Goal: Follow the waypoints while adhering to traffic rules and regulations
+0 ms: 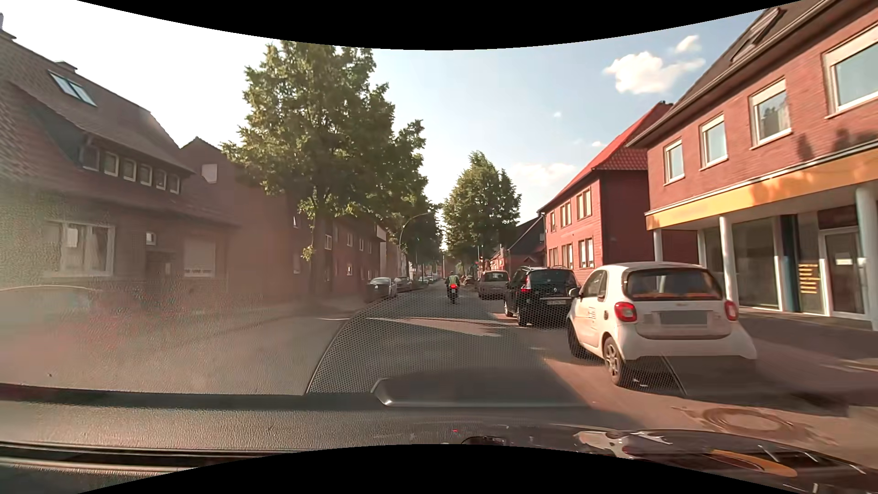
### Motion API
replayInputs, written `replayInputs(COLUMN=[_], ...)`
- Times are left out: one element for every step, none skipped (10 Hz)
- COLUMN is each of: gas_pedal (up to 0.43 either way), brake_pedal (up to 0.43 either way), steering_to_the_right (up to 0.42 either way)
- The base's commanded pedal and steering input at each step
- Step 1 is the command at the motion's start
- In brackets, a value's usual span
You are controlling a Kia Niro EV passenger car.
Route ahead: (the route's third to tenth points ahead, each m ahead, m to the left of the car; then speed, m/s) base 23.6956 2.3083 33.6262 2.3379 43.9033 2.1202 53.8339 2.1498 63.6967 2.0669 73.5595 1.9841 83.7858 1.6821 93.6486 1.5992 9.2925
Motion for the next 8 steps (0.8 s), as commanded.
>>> replayInputs(gas_pedal=[0.13, 0.13, 0.13, 0.13, 0.13, 0.13, 0.13, 0.13], brake_pedal=[0.0, 0.0, 0.0, 0.0, 0.0, 0.0, 0.0, 0.0], steering_to_the_right=[-0.002, 0.0, 0.0, 0.0, 0.0, 0.0, 0.0, 0.0])
